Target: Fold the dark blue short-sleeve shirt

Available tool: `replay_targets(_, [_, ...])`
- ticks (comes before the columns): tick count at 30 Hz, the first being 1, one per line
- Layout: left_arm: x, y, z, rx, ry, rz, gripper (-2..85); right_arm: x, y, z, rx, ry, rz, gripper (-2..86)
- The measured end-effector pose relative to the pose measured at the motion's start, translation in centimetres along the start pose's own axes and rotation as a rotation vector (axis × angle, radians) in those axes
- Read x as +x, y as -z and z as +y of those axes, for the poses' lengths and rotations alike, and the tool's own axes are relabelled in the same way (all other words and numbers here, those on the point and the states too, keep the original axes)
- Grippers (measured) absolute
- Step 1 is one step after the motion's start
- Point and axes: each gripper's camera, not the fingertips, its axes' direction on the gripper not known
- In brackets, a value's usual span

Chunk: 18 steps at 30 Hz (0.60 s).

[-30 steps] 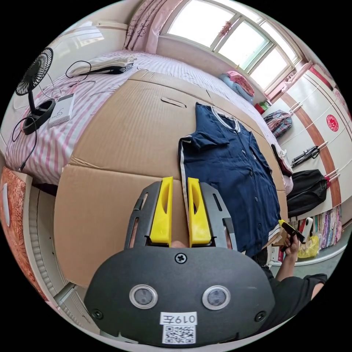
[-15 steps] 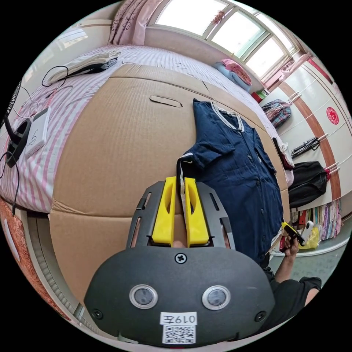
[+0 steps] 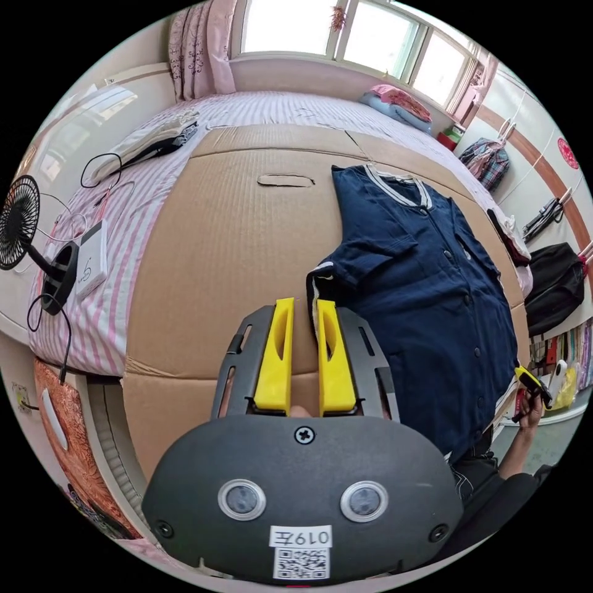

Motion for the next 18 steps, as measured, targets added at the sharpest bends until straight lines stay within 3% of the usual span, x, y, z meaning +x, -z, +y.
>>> replay_targets(18, [-0.2, -0.6, -0.6, 0.011, -0.032, -0.004, 1.0, 1.0, -0.8, 0.4, 0.0, -0.008, 0.002, 1.0])
